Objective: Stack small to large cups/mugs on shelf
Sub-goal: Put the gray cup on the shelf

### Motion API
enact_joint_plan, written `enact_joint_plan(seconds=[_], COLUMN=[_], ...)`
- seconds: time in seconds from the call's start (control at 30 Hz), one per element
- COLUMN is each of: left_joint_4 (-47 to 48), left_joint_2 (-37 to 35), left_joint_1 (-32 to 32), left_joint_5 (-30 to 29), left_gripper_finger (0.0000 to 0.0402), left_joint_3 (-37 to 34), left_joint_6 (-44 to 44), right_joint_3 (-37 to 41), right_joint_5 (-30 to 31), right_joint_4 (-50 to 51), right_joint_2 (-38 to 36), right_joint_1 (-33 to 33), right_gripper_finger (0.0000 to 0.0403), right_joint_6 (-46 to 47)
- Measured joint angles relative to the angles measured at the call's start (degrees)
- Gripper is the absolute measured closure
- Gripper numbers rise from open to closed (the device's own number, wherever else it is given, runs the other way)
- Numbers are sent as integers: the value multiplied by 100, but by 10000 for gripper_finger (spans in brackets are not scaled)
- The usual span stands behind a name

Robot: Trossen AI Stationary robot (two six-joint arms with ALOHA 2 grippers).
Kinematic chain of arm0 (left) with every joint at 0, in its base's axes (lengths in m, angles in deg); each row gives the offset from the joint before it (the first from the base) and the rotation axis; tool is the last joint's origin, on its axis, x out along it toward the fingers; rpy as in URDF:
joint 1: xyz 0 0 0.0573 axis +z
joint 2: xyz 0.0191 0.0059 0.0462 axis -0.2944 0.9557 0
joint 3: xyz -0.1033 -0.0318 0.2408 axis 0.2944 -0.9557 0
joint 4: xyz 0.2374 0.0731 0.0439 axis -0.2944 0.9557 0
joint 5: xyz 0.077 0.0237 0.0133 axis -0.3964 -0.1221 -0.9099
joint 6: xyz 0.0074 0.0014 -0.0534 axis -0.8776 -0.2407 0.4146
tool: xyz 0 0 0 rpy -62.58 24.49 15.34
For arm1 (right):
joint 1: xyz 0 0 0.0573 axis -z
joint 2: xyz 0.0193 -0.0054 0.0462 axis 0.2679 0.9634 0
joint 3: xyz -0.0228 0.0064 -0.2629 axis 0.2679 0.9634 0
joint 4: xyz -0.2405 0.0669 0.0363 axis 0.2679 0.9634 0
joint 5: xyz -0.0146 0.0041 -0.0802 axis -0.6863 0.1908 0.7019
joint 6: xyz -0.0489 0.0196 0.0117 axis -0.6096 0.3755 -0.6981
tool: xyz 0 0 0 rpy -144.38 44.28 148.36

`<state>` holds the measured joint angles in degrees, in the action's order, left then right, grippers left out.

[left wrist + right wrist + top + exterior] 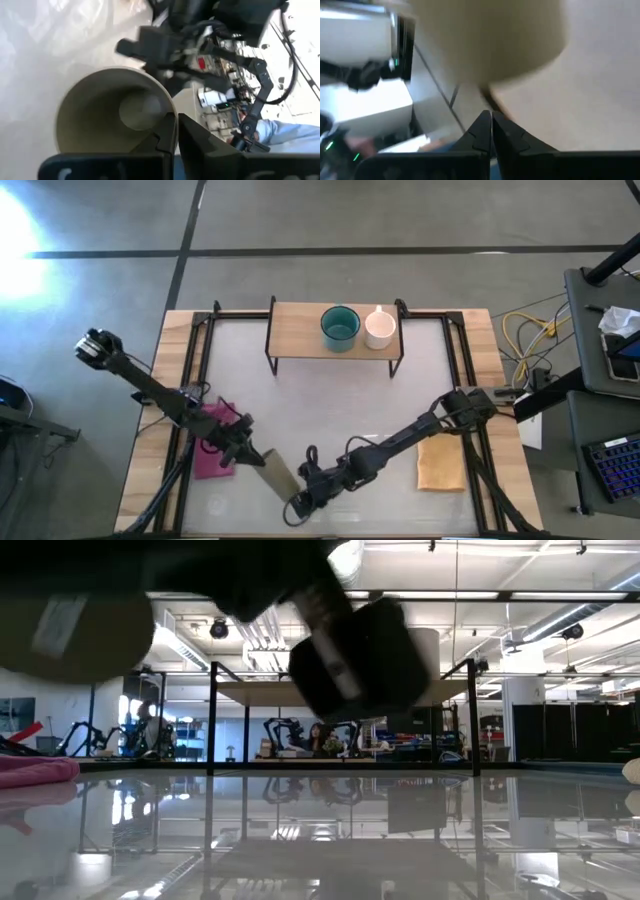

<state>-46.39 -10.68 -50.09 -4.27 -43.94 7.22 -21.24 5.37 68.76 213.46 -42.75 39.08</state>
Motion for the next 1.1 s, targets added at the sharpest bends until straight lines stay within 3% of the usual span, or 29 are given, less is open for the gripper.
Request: enact_joint_plan(seconds=[0.2,0.37,0.53,0.77,1.0,1.1], left_joint_4=[2272,4969,6380,7396,8235,8502], left_joint_2=[-1255,-1545,-1249,-468,518,921], left_joint_1=[0,2,64,412,1221,1734], left_joint_5=[-894,-1761,-2096,-2638,-2626,-2347], left_gripper_finger=[401,402,402,402,402,402], left_joint_3=[924,2312,3476,5016,6159,6613], left_joint_6=[-891,-1627,-2181,-3513,-4818,-5339], right_joint_3=[0,0,0,0,2,2], right_joint_5=[200,526,913,1477,1860,1877], right_joint_4=[44,156,167,427,353,282], right_joint_2=[-69,-95,-176,-429,-495,-547], right_joint_1=[129,175,252,386,469,461], right_gripper_finger=[394,394,394,394,394,394], right_joint_6=[-207,-253,-280,-509,-361,-362])
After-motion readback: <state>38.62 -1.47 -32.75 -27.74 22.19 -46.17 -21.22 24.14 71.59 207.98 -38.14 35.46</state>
